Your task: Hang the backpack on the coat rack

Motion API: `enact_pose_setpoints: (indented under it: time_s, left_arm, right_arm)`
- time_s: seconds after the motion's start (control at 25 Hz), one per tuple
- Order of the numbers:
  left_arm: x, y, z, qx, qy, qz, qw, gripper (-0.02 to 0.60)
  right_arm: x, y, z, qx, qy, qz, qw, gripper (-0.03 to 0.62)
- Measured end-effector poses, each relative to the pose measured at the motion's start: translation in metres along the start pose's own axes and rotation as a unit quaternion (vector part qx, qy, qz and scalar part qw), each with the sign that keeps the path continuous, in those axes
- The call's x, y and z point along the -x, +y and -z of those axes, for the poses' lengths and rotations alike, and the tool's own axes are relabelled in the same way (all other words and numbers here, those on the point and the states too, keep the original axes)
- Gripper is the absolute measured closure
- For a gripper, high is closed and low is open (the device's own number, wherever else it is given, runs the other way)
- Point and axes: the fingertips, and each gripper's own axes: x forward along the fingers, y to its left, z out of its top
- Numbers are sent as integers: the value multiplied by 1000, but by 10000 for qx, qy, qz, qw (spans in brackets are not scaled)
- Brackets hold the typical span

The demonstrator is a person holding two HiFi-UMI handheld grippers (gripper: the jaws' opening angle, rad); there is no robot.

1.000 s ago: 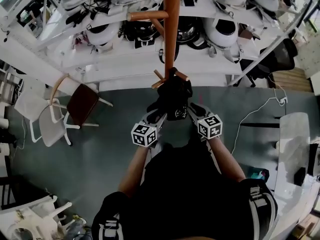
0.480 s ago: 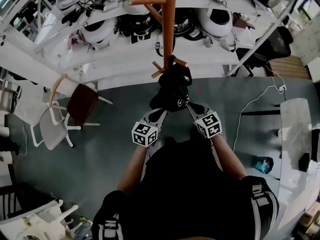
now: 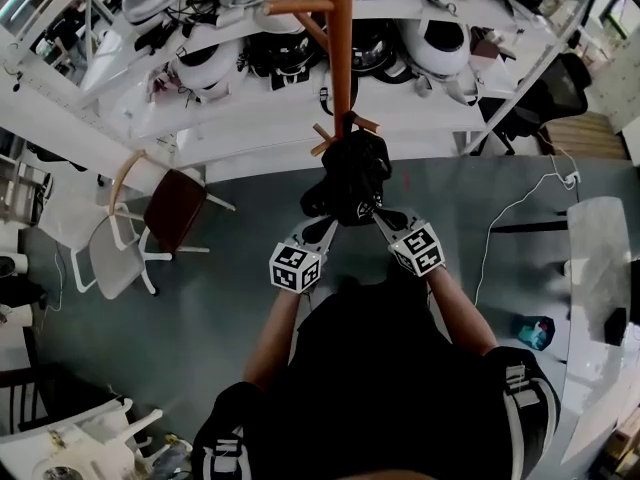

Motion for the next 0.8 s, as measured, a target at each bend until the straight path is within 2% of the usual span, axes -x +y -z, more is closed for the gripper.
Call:
enact_pose_setpoints:
  time_s: [0.16,0.8]
  left_arm:
    - [4,4,5,133,-16,-14,9999,543]
    - [3,-3,13,121,75,205,9997,543]
  right_arm:
    - [0,4,1,-74,-11,53,10000,580]
    - [8,10,8,-184,3,267,9995,580]
